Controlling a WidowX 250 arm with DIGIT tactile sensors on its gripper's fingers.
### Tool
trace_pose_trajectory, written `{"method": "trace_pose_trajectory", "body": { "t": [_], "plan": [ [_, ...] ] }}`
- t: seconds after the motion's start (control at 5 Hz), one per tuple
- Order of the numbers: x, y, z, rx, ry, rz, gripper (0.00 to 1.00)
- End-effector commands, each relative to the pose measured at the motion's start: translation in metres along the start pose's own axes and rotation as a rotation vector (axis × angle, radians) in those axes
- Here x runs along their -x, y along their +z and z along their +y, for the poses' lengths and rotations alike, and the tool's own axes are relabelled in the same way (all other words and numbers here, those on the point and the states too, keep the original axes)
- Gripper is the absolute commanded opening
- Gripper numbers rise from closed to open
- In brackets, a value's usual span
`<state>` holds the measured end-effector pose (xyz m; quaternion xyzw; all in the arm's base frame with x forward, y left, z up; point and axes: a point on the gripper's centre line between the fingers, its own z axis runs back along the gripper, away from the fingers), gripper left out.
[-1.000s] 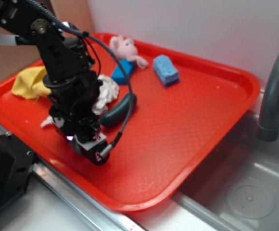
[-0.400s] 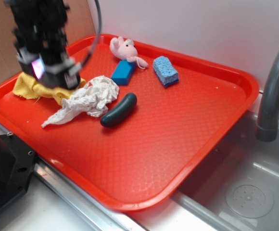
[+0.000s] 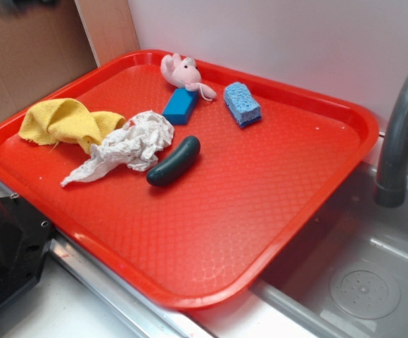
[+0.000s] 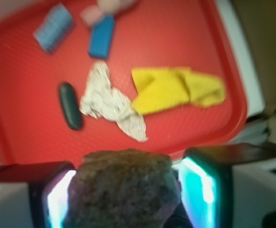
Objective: Grab the rock.
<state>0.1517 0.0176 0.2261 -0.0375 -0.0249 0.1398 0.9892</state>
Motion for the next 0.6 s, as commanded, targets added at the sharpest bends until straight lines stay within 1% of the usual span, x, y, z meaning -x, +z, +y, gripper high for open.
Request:
{"method": "trace_pose_trajectory", "body": {
  "t": [0.0,0.2,0.4],
  "plan": [
    [-0.017,0.052,-0.043,-0.008,-0.277,-0.1,0.0],
    [-0.011,0.049,-0.058,-0.026,-0.321,-0.081,0.0],
    [-0.009,0.041,-0.059,-0.048,-0.324,-0.064,0.0]
  ]
}}
